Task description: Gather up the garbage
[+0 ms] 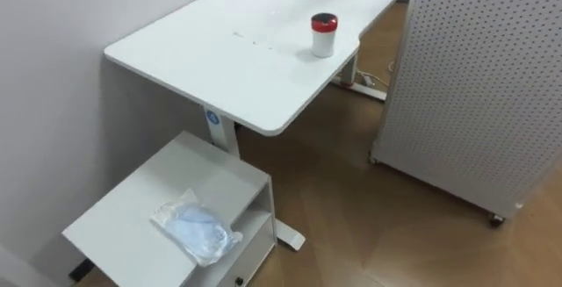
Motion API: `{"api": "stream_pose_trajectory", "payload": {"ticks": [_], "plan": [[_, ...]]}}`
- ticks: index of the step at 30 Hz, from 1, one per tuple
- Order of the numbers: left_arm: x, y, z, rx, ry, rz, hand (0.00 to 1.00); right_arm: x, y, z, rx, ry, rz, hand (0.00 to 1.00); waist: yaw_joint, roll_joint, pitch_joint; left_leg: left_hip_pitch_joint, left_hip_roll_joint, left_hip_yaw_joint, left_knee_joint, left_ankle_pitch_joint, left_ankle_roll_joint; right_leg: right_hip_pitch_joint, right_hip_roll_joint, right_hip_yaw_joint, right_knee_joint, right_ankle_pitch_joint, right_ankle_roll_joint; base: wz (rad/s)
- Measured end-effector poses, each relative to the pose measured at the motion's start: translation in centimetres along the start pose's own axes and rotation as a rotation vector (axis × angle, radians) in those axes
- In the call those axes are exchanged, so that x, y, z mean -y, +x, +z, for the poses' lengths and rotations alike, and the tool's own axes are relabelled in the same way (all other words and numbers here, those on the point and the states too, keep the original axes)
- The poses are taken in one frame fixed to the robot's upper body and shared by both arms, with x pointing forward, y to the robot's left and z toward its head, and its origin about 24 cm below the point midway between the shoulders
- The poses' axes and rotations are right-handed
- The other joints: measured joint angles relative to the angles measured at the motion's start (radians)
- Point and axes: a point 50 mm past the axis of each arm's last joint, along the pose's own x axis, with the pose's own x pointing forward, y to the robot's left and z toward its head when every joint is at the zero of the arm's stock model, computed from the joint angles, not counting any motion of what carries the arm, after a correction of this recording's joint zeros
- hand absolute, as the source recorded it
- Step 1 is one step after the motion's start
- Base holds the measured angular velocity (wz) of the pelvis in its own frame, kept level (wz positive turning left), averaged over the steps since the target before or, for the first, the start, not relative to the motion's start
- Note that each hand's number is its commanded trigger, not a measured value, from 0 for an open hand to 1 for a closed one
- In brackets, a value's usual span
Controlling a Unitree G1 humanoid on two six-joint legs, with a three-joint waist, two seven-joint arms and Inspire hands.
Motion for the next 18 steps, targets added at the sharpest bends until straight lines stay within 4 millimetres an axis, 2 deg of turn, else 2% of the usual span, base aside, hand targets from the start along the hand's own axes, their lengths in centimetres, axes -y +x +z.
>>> {"api": "stream_pose_trajectory", "payload": {"ticks": [1, 2, 3, 4, 5, 6, 7, 8, 9, 10, 11, 12, 13, 14, 15, 16, 18], "plan": [[0.2, 0.0, 0.6, 0.019, 0.014, 0.001, 0.00, -0.6, 0.1, 0.3, 0.014, -0.005, 0.017, 1.00, 0.000, 0.003, 0.0014, 0.021, -0.007, 0.002, -0.007, -0.007, 0.012, -0.053, -0.024, -0.015, 0.114, 0.062, -0.002, 0.11], [0.4, 0.1, 0.9, 0.026, 0.020, -0.002, 0.00, -0.6, 0.1, 0.3, 0.017, -0.008, 0.018, 1.00, 0.001, 0.006, 0.0032, 0.035, -0.007, 0.003, -0.015, -0.011, 0.017, -0.075, -0.033, -0.015, 0.164, 0.105, -0.004, -0.04], [0.6, 0.1, 1.4, 0.041, 0.022, -0.007, 0.00, -0.9, 0.1, 0.4, 0.018, -0.025, 0.023, 1.00, 0.012, 0.012, 0.0037, 0.074, -0.008, 0.001, -0.048, -0.014, 0.020, -0.115, -0.040, -0.015, 0.243, 0.202, -0.017, -0.18], [0.8, 0.1, 1.9, 0.057, 0.019, -0.009, 0.00, -1.1, 0.2, 0.3, 0.013, -0.041, 0.036, 1.00, 0.026, 0.025, 0.0058, 0.117, -0.006, -0.014, -0.086, -0.013, 0.020, -0.147, -0.042, -0.017, 0.290, 0.222, -0.020, -0.18], [0.9, 0.1, 2.0, 0.069, 0.022, -0.009, 0.00, -1.2, 0.2, 0.3, 0.012, -0.048, 0.043, 1.00, 0.027, 0.032, 0.0050, 0.135, -0.004, -0.023, -0.102, -0.013, 0.020, -0.169, -0.037, -0.017, 0.309, 0.213, -0.021, -0.08], [1.1, 0.0, 2.3, 0.094, 0.029, -0.010, 0.00, -1.2, 0.2, 0.3, 0.010, -0.064, 0.053, 1.00, 0.025, 0.043, 0.0045, 0.167, 0.001, -0.034, -0.129, -0.012, 0.019, -0.222, -0.030, -0.027, 0.324, 0.178, -0.022, 0.08], [1.2, 0.0, 2.5, 0.113, 0.027, -0.011, 0.00, -1.0, 0.1, 0.2, 0.014, -0.066, 0.064, 1.00, 0.021, 0.052, 0.0064, 0.190, 0.006, -0.046, -0.146, -0.011, 0.019, -0.270, -0.019, -0.033, 0.292, 0.145, -0.025, 0.20], [1.3, 0.0, 2.7, 0.124, 0.027, -0.013, 0.00, -1.1, 0.1, 0.2, 0.015, -0.065, 0.073, 1.00, 0.022, 0.056, 0.0058, 0.200, 0.010, -0.054, -0.152, -0.012, 0.020, -0.289, -0.010, -0.035, 0.258, 0.132, -0.027, 0.39], [1.5, -0.1, 3.1, 0.152, 0.041, -0.019, 0.00, -0.9, 0.0, 0.0, 0.012, -0.070, 0.072, 1.00, 0.015, 0.061, 0.0070, 0.218, 0.015, -0.079, -0.166, -0.011, 0.018, -0.317, 0.009, -0.035, 0.152, 0.115, -0.032, 0.58], [1.9, -0.1, 3.6, 0.176, 0.057, -0.029, 0.00, -0.6, 0.0, -0.2, 0.010, -0.077, 0.073, 1.00, 0.005, 0.058, 0.0054, 0.231, 0.015, -0.103, -0.179, -0.009, 0.014, -0.326, 0.024, -0.029, 0.016, 0.114, -0.031, 0.62], [2.0, -0.1, 4.0, 0.192, 0.064, -0.034, 0.00, -0.6, 0.0, -0.2, 0.011, -0.078, 0.076, 1.00, 0.001, 0.053, 0.0067, 0.240, 0.012, -0.115, -0.188, -0.008, 0.013, -0.327, 0.027, -0.027, -0.062, 0.120, -0.033, 0.62], [2.3, -0.2, 4.0, 0.206, 0.078, -0.036, 0.00, -0.5, 0.0, -0.3, 0.013, -0.078, 0.071, 1.00, -0.001, 0.046, 0.0060, 0.258, 0.011, -0.136, -0.200, -0.010, 0.007, -0.322, 0.040, -0.019, -0.207, 0.162, -0.038, 0.68], [2.5, -0.3, 4.1, 0.216, 0.102, -0.028, 0.00, 0.1, -0.1, -0.5, 0.015, -0.078, 0.053, 1.00, -0.010, 0.045, 0.0023, 0.269, 0.016, -0.162, -0.198, -0.016, -0.003, -0.306, 0.057, -0.013, -0.262, 0.257, -0.043, 0.72], [2.7, -0.3, 4.4, 0.229, 0.121, -0.028, 0.00, 0.5, -0.2, -0.7, 0.015, -0.080, 0.041, 1.00, -0.018, 0.048, 0.0007, 0.275, 0.024, -0.164, -0.198, -0.019, -0.010, -0.293, 0.064, -0.019, -0.268, 0.260, -0.041, 0.75], [3.0, -0.5, 5.2, 0.271, 0.159, -0.022, 0.00, 0.6, -0.2, -0.6, 0.023, -0.081, 0.034, 1.00, -0.020, 0.048, 0.0000, 0.279, 0.040, -0.157, -0.203, -0.021, -0.019, -0.272, 0.078, -0.045, -0.288, 0.261, -0.045, 0.46], [3.1, -0.6, 5.9, 0.311, 0.196, -0.011, 0.00, 0.1, -0.1, -0.4, 0.031, -0.092, 0.044, 1.00, -0.016, 0.044, 0.0022, 0.281, 0.051, -0.153, -0.214, -0.017, -0.027, -0.266, 0.088, -0.056, -0.301, 0.265, -0.052, 0.26], [3.5, -0.8, 6.7, 0.356, 0.251, 0.008, 0.00, -0.1, 0.0, -0.2, 0.036, -0.112, 0.038, 1.00, -0.015, 0.044, 0.0036, 0.296, 0.062, -0.153, -0.233, -0.012, -0.035, -0.249, 0.092, -0.065, -0.321, 0.267, -0.055, 0.00]]}}
